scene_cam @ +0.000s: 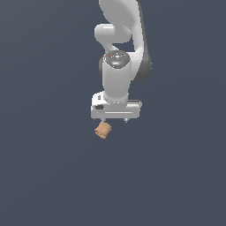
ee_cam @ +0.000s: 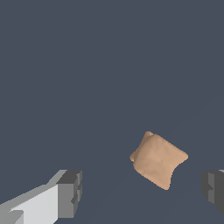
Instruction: Pick up the object and move it to a goal position.
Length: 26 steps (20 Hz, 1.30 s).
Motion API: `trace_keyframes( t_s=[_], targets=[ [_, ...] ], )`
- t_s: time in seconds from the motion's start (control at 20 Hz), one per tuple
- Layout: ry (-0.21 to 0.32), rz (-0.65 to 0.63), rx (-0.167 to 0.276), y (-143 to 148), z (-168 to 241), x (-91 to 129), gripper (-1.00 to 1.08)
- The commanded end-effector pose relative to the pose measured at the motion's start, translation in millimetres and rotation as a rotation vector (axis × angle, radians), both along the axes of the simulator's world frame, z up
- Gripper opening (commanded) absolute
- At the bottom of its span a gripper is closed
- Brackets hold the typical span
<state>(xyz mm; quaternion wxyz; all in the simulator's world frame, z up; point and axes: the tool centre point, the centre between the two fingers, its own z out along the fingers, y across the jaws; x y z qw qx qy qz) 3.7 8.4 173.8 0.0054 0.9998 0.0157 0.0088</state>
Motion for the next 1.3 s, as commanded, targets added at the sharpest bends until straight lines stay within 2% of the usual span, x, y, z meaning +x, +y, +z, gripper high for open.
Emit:
trace_keyframes(
  t_s=[0.0,0.55,0.9,1.25],
  targets=[
    [0.0,0.0,0.0,0,0,0,1.0],
    [-0.024,-0.04,-0.02,-26,22,5,1.0],
    [-0.02,-0.083,-0.014,-28,12,2,1.0],
    [-0.01,-0.216,0.0,-37,-15,-5,1.0]
  ],
)
